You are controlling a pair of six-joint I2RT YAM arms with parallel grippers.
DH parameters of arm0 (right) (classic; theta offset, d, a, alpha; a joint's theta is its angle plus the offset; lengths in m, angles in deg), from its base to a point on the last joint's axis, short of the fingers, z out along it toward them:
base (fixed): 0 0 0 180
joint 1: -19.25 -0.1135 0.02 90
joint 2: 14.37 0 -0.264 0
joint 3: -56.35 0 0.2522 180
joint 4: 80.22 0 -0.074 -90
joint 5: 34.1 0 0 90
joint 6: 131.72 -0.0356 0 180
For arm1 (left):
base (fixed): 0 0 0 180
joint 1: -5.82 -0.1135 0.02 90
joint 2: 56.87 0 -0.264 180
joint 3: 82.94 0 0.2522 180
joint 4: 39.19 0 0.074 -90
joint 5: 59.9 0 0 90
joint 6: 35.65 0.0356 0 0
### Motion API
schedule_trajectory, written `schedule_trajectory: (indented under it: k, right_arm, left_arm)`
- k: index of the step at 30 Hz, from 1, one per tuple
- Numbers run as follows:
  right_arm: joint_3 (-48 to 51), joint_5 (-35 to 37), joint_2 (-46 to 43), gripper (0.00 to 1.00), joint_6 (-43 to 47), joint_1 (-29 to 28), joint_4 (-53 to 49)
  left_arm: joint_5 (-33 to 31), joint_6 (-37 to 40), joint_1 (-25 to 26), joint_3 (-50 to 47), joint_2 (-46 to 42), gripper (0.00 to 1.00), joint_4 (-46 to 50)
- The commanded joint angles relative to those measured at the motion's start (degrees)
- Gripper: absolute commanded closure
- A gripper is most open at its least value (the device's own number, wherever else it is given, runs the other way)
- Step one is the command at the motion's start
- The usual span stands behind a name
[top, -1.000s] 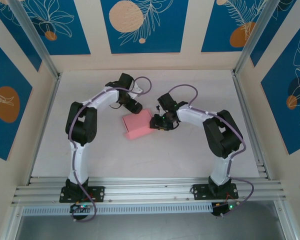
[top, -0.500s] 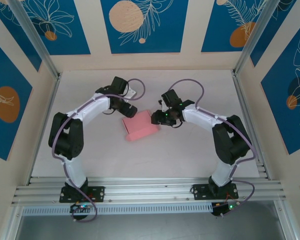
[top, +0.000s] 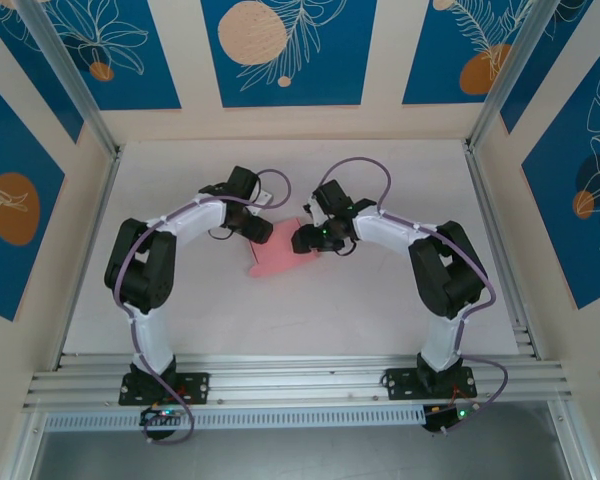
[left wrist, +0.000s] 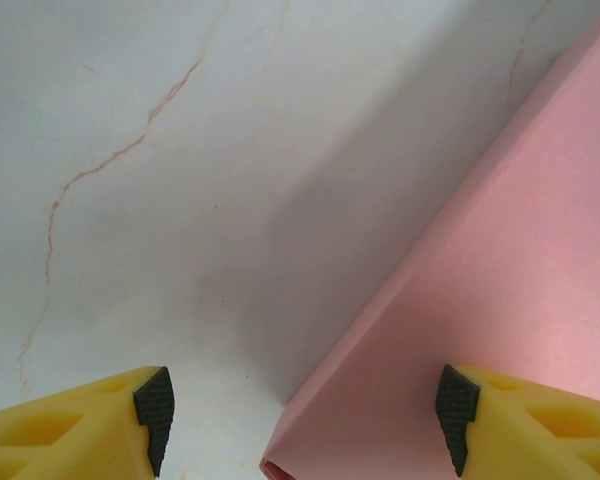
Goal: Fold the paper box
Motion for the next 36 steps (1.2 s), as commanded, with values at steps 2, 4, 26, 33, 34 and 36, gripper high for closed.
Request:
schedule_trajectory:
  k: [2,4,26,33,34,36]
  right_arm:
    - [-0.46,-2.48,-0.84,0.33,3.74,-0.46,-0.78]
    - [-1.45,-3.95,-0.35,0.32,5.05,-0.38,-1.77]
    - [-3.92,-5.31,2.91,0.3,2.31,-2.23,-7.54]
    - [-4.07,-7.3,3.62,0.31,-2.93,-2.31,-10.12]
    - [-3.36,-8.29,3.41,0.32,-3.62,-2.4,-9.15]
    - [-2.56,-8.6,3.13,0.34,-4.63,-2.72,-8.01]
  left_arm:
    - [0.03,-1.03,0.42,-2.02,2.04,0.29,0.57]
    - [-0.01,-1.44,0.43,-2.29,2.03,0.3,0.4]
    - [3.49,-7.9,0.96,-3.16,3.2,0.53,-1.78]
    - [3.11,-10.98,1.04,-4.57,3.67,0.64,-3.09]
    - [3.11,-11.4,1.04,-4.81,3.86,0.64,-3.29]
    - [3.11,-11.96,1.04,-5.03,4.05,0.64,-3.37]
